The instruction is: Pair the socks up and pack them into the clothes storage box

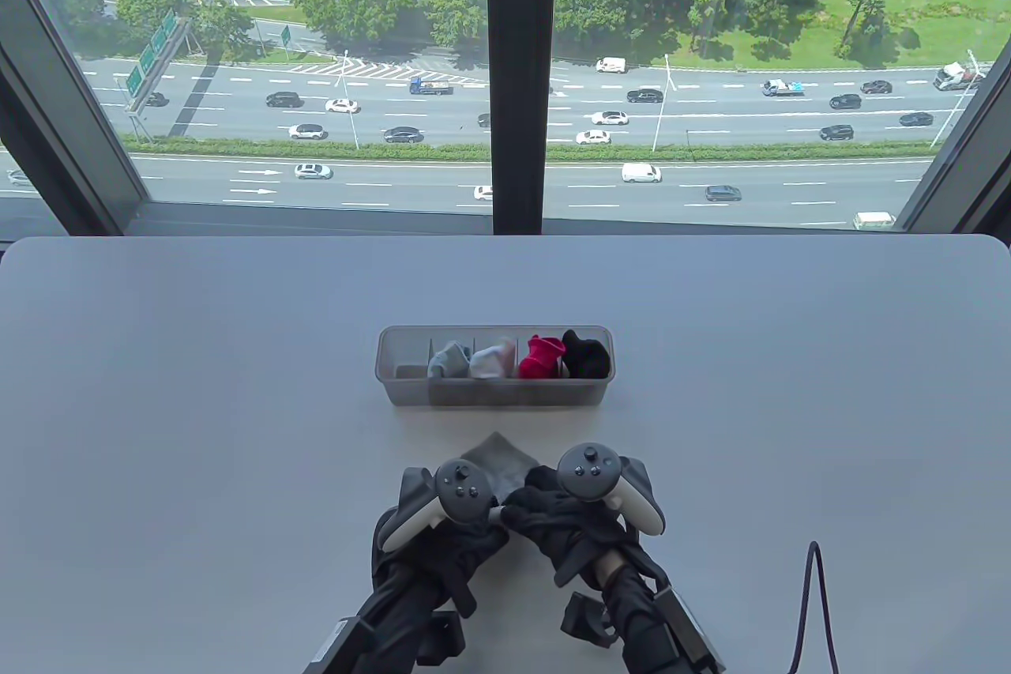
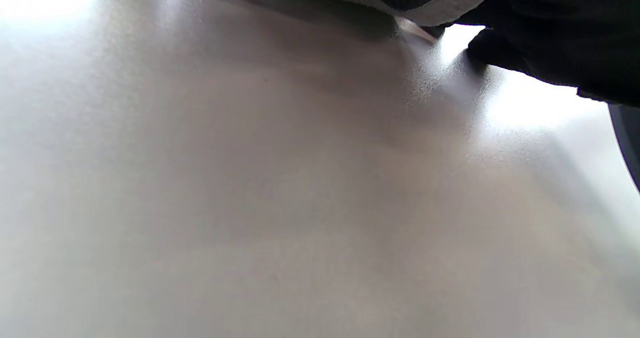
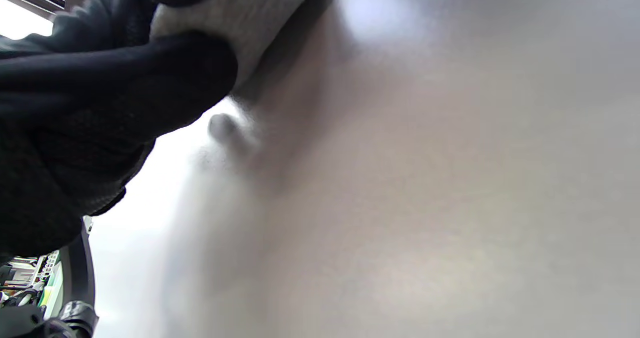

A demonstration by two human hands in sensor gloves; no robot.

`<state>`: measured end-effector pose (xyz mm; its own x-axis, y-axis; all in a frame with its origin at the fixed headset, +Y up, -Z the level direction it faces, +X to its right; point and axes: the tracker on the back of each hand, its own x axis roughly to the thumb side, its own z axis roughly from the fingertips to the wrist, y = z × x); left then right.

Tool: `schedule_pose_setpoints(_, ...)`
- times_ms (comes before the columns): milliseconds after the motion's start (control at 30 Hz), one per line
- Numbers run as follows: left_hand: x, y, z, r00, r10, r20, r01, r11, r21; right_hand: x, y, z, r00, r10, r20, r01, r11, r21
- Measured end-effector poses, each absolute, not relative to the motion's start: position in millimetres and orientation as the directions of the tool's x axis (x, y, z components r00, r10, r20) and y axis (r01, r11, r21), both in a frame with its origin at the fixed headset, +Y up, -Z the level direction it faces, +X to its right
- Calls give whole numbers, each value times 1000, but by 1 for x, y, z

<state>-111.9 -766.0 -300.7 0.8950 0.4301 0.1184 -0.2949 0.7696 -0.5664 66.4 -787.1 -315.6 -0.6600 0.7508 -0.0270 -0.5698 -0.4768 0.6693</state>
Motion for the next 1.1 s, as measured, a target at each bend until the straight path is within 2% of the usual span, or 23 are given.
schedule_pose_setpoints(100, -114, -762, -302, 888, 444, 117, -317, 777, -545, 66, -787, -315, -653, 756, -40, -586, -472, 658)
schedule_pose_setpoints(300, -115, -767, -301, 882, 459, 104, -301, 720, -626, 67, -786, -315, -642, 766, -39, -592, -463, 659)
schedule_pose_setpoints(467, -112, -767, -301, 908, 404, 114, -271, 772, -576, 68, -787, -315, -638, 769, -38, -587, -454, 670)
schedule_pose_setpoints(600, -114, -761, -301, 882, 452, 135, -332, 799, -502, 68, -787, -315, -641, 767, -40, -600, -467, 650)
schedule_pose_setpoints(767, -114, -765, -300, 892, 435, 124, -280, 747, -603, 69, -785, -316, -636, 771, -32, -599, -467, 651)
schedule_pose_setpoints(1000, -113, -759, -302, 913, 385, 136, -259, 804, -535, 68, -786, -315, -614, 789, -35, -610, -446, 655)
schedule_pose_setpoints(1100, -117, -757, -301, 905, 402, 139, -266, 790, -553, 68, -784, -314, -594, 804, -32, -624, -435, 649)
